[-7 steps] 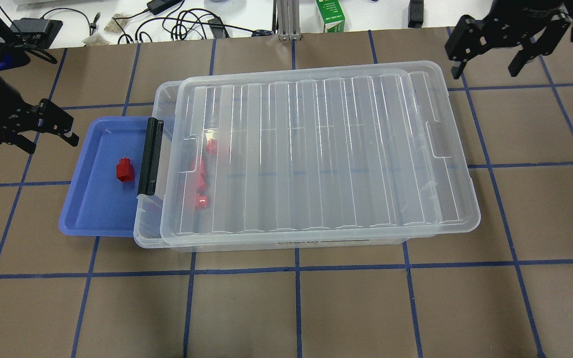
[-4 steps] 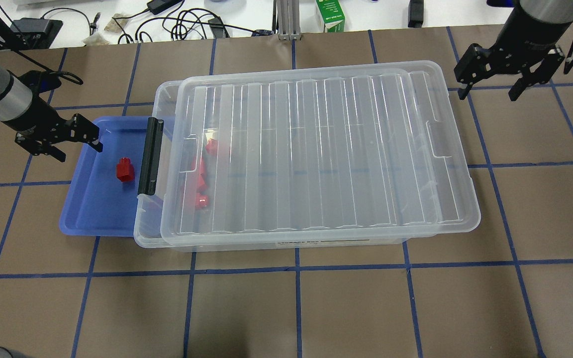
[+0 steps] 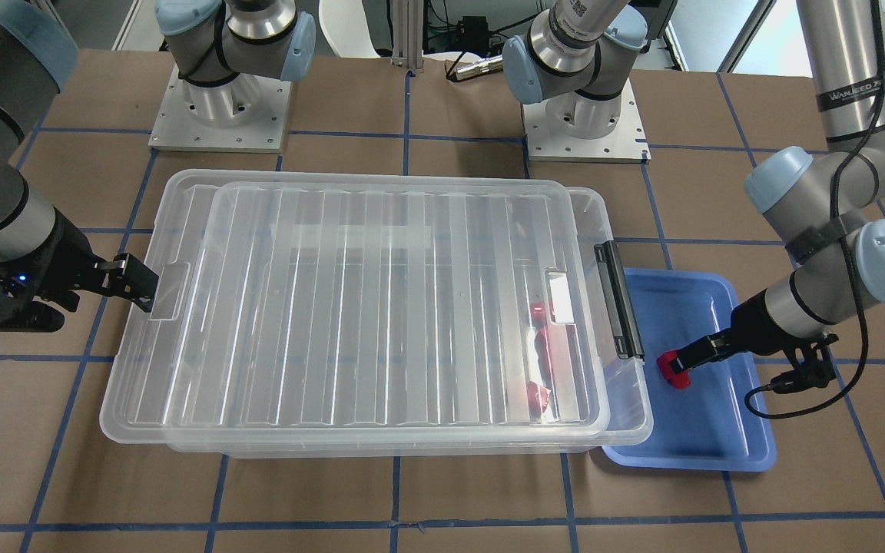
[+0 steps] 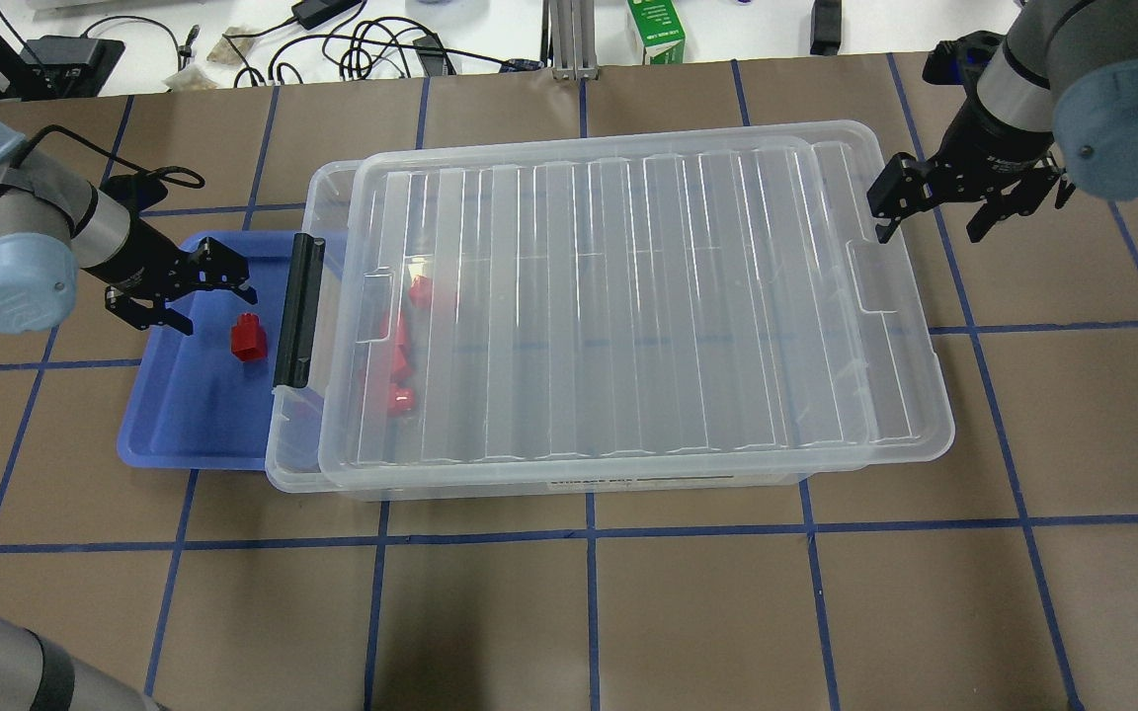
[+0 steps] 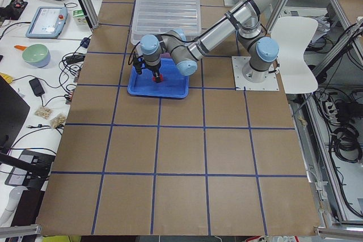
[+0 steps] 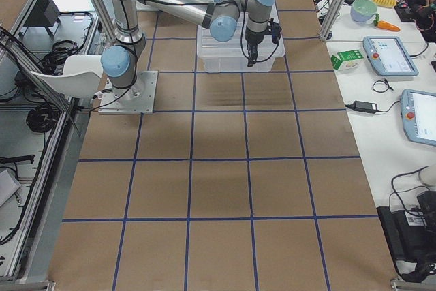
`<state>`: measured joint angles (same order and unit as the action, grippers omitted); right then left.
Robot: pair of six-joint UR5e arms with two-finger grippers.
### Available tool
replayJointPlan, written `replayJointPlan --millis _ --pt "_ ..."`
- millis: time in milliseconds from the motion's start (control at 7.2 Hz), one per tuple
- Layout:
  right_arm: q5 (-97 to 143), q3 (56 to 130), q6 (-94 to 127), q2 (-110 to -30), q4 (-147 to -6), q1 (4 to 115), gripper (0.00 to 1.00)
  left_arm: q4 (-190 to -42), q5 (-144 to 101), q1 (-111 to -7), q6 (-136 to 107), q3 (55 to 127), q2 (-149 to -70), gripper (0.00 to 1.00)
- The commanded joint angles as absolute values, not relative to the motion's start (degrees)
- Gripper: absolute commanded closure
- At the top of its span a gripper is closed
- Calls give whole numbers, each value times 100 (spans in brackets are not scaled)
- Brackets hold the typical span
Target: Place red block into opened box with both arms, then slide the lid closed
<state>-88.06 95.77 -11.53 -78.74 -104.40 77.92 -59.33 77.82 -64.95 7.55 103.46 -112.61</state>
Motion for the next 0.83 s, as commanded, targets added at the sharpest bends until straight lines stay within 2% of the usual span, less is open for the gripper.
replayJointPlan --millis 0,139,417,556,694 --pt "-8807 9615 -1222 -7787 -10468 7796 0 -5915 7725 -6574 242 10362 -11364 0" --pt "-8815 9607 -1230 -7752 -10468 7796 0 -5924 7752 -6574 203 10362 -11390 0" --pt "-8824 9589 -1475 -7734 -10677 7778 0 -5898 8645 -6592 107 10362 -11583 23" --pt "-8859 9571 -1555 -7682 -10792 7752 0 -5889 8640 -6592 114 10388 -11619 23" --pt "-8877 9563 -1573 -7664 -10802 7717 0 -5889 8474 -6592 106 10371 -11637 33"
